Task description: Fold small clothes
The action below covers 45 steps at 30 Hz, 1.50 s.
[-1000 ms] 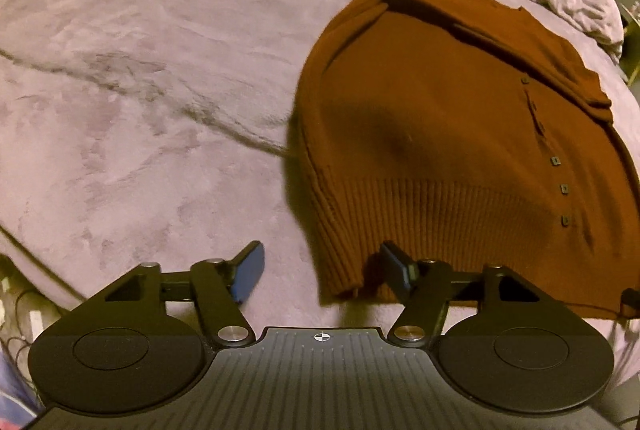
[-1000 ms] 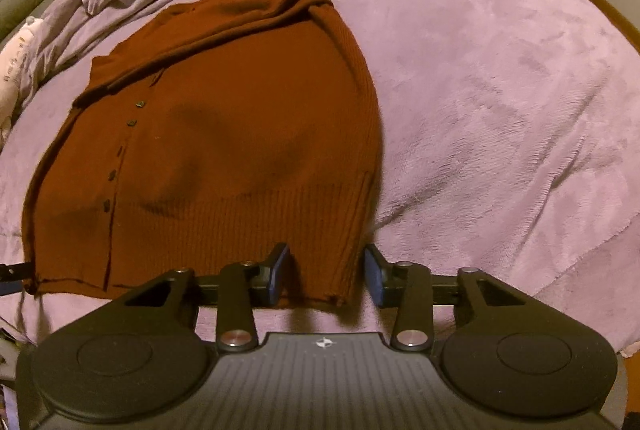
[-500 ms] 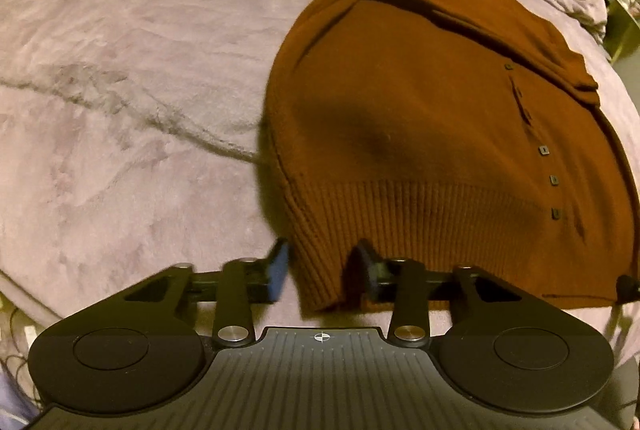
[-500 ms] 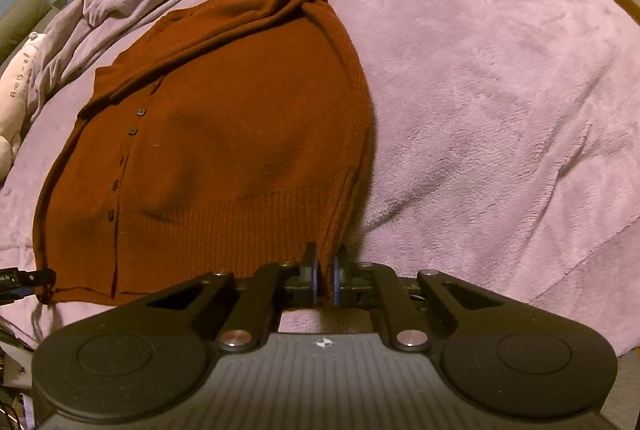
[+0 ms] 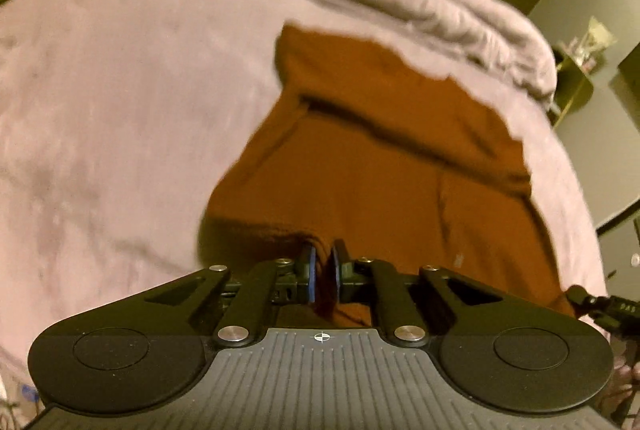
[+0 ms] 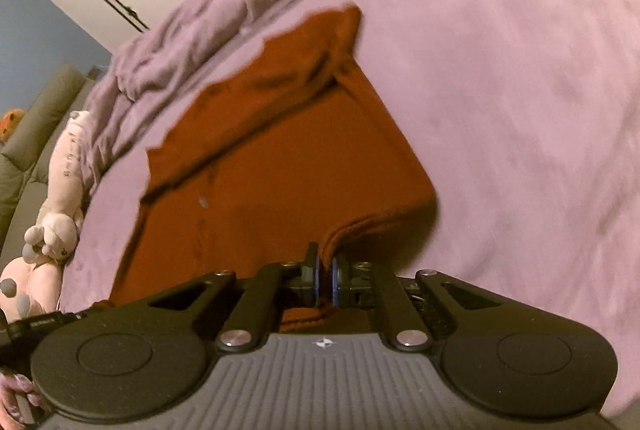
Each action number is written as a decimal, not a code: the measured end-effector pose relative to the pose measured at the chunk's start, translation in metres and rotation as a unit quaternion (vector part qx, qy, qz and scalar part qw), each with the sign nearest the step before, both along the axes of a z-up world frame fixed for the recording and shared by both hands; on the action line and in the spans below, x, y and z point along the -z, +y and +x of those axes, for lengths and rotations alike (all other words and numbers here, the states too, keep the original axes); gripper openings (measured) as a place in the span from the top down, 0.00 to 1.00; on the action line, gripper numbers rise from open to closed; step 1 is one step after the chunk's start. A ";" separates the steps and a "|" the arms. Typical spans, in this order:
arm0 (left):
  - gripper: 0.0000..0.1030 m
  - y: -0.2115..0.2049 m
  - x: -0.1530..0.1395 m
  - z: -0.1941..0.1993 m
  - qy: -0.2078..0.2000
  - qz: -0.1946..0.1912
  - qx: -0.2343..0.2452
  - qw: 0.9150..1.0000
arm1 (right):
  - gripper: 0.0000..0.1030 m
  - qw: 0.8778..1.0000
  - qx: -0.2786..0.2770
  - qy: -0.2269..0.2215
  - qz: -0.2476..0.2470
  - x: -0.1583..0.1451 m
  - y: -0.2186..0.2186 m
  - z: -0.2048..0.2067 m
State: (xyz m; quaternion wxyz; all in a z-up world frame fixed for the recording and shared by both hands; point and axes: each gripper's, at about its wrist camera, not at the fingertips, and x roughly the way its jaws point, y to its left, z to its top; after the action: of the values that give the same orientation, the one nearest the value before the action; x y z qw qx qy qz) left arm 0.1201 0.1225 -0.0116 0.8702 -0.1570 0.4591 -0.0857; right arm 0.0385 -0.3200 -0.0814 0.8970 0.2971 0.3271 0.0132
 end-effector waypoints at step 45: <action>0.89 -0.033 0.053 0.118 -0.015 0.131 0.104 0.986 | 0.70 0.966 -0.087 0.007 -0.241 0.015 0.009 0.145</action>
State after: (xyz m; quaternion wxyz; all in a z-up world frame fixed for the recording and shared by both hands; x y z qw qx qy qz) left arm 0.2377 0.0894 -0.0643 0.8764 0.0087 0.4670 -0.1175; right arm 0.1836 -0.3113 -0.0962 0.9351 0.0422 0.3518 0.0100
